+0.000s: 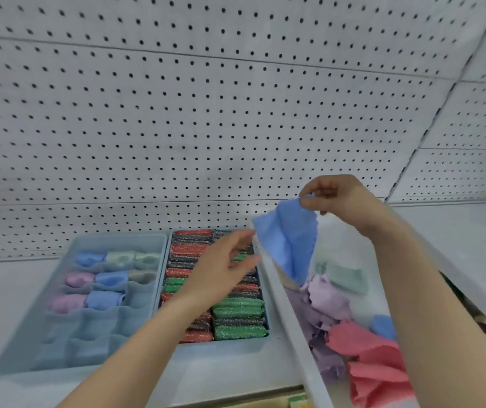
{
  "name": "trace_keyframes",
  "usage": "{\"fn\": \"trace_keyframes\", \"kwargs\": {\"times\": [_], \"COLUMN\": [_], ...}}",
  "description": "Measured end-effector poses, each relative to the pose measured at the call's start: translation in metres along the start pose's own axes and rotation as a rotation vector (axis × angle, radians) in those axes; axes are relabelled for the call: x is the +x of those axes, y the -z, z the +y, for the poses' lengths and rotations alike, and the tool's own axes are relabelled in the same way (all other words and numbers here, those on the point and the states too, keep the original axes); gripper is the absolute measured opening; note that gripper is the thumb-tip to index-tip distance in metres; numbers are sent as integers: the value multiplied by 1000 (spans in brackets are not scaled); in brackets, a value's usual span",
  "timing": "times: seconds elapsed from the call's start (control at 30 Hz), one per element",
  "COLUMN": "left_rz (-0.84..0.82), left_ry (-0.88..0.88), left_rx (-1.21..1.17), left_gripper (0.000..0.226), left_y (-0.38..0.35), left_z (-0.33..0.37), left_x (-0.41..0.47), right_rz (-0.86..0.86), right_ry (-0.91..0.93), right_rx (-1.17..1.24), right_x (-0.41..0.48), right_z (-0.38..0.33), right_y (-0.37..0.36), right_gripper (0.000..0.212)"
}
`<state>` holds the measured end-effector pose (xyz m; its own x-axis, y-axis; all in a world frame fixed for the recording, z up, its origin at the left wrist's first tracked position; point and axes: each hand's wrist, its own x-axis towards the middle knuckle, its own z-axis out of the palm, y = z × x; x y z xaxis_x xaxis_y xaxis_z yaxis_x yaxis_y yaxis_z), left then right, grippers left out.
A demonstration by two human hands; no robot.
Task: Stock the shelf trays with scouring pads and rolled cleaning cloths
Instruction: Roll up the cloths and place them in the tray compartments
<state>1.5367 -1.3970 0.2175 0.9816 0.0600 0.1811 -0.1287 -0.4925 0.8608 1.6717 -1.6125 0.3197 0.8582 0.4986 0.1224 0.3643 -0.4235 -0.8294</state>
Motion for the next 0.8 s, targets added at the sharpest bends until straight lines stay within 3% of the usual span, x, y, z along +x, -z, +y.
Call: {"fn": "trace_keyframes", "kwargs": {"times": [0.1, 0.17, 0.23, 0.37, 0.47, 0.6, 0.8], "left_rz": [77, 139, 207, 348, 384, 412, 452], "left_ry": [70, 70, 83, 37, 12, 15, 66], "left_rx": [-242, -252, -203, -310, -369, -350, -271], "left_gripper": [79, 93, 82, 15, 15, 13, 7], "left_y": [15, 30, 49, 82, 98, 116, 131], "left_z": [34, 48, 57, 56, 54, 47, 31], "left_x": [18, 28, 32, 33, 26, 15, 2], "right_rz": [-57, -80, -90, -22, -6, -1, 88], "right_ry": [96, 149, 191, 221, 187, 159, 101], "right_rx": [123, 176, 214, 280, 334, 359, 383], "right_x": [-1, 1, 6, 18, 23, 25, 26], "right_z": [-37, -58, -74, -91, -97, -97, -95], "right_y": [-13, -22, -32, -51, -67, -92, -124], "right_gripper": [5, 5, 5, 12, 22, 11, 16]}}
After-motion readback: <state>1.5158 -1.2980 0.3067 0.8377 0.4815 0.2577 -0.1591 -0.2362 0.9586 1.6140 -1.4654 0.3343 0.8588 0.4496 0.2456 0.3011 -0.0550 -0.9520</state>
